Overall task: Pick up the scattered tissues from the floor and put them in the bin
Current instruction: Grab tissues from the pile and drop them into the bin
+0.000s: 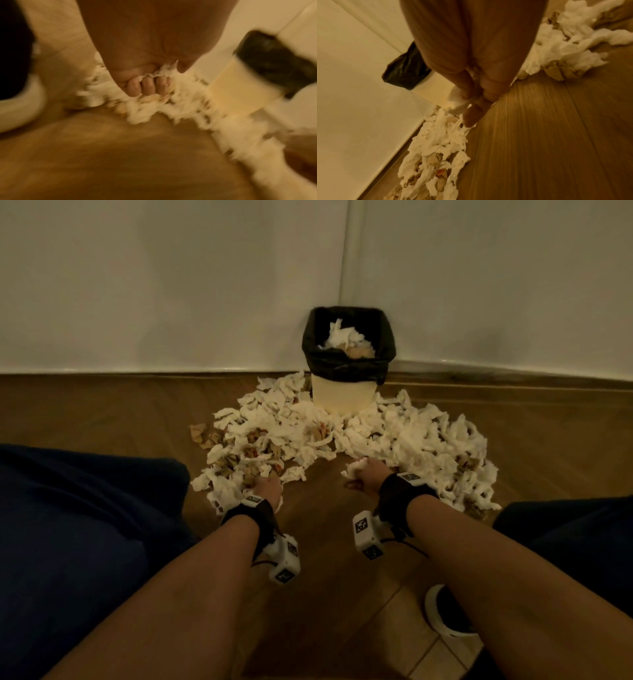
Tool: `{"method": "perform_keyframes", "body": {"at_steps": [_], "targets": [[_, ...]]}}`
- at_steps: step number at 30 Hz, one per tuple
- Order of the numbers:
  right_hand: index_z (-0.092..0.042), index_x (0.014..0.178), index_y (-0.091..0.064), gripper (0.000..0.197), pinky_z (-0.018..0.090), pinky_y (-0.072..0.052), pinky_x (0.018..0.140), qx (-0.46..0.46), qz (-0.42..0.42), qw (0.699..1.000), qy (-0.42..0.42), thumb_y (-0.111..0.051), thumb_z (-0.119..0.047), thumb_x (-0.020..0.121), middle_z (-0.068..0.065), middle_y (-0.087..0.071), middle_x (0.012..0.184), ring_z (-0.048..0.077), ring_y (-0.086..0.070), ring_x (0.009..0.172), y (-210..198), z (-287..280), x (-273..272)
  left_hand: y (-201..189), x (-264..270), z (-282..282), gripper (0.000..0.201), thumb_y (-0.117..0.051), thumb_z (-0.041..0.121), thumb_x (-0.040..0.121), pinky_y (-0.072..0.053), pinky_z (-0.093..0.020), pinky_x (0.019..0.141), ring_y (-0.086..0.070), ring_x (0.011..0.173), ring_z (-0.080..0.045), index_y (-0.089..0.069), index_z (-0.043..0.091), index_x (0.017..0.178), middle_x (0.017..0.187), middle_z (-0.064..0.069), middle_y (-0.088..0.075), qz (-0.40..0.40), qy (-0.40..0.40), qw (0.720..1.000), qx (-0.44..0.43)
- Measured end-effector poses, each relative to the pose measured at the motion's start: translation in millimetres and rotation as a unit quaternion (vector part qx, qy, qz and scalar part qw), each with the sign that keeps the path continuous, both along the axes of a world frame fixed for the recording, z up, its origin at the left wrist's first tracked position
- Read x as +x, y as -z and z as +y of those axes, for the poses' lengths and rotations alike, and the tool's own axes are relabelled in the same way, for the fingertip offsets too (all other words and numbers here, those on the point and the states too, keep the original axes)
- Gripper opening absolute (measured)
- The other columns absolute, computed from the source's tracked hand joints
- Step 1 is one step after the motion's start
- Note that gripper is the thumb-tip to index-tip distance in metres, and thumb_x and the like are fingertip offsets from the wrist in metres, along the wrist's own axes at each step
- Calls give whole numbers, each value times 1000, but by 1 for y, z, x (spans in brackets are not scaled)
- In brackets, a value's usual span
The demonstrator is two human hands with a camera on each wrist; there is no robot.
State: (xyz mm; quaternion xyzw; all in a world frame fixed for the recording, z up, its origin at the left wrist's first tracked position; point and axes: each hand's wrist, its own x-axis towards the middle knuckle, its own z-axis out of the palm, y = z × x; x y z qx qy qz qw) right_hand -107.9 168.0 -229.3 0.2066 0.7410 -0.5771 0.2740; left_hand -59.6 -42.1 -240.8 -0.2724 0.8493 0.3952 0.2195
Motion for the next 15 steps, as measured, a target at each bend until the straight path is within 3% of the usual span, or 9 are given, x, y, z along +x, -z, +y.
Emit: {"method": "perform_keyframes", "body": {"at_steps": [3, 6, 8, 10, 11, 12, 14, 15], "targets": [[-10, 147, -19, 56, 28, -53, 49, -15, 7, 998, 55, -42, -6, 97, 25, -50, 130, 25, -64, 73, -28, 3, -23, -33, -38, 16, 41, -39, 9, 98, -36, -34, 104, -43, 129, -34, -38, -6, 136, 141, -23, -42, 42, 31, 998, 31], [-7, 144, -25, 57, 25, -48, 43, 17, 85, 994, 71, -51, -10, 94, 23, -56, 123, 18, -60, 60, -60, 16, -58, -72, -74, 33, 47, -46, 1, 94, -40, -37, 104, -44, 128, -34, -35, -2, 139, 141, -19, -42, 82, 46, 993, 68], [-5, 141, -32, 55, 22, -47, 42, 18, 121, 990, 75, -56, -11, 93, 18, -61, 110, 15, -59, 59, -86, 22, -80, -103, -101, 44, 44, -39, -2, 96, -51, -33, 84, -47, 125, -37, -32, -3, 140, 136, -23, -46, 103, 22, 984, 144], [-2, 132, -46, 46, 17, -45, 39, 22, 165, 984, 64, -60, -14, 91, 7, -62, 85, 12, -58, 56, -110, 28, -101, -134, -125, 53, 39, -22, 1, 101, -47, -26, 57, -45, 125, -42, -31, -4, 139, 124, -28, -51, 114, -21, 960, 255], [-1, 129, -51, 42, 18, -45, 40, 15, 185, 980, 66, -61, -15, 90, 4, -61, 78, 12, -57, 55, -121, 31, -111, -147, -135, 55, 39, -18, 5, 102, -42, -28, 54, -46, 124, -43, -34, -4, 137, 118, -27, -52, 119, -53, 947, 292], [-2, 126, -54, 40, 20, -47, 43, 7, 200, 977, 74, -61, -15, 90, 4, -62, 77, 13, -57, 55, -129, 33, -122, -161, -142, 56, 38, -20, 9, 102, -40, -29, 53, -53, 117, -42, -39, -3, 132, 113, -25, -54, 130, -67, 940, 308], [-4, 123, -57, 35, 30, -56, 56, 10, 222, 971, 90, -60, -12, 89, 13, -66, 91, 19, -60, 64, -142, 38, -142, -177, -158, 57, 37, -27, 14, 101, -41, -24, 47, -68, 77, -27, -47, -3, 127, 96, -18, -62, 157, -60, 936, 308], [-3, 122, -57, 34, 30, -57, 61, 10, 229, 969, 94, -59, -9, 89, 19, -66, 103, 20, -61, 68, -147, 39, -150, -180, -167, 57, 36, -32, 15, 101, -42, -20, 41, -64, 58, -17, -48, -2, 128, 88, -16, -64, 185, -25, 946, 266]]}}
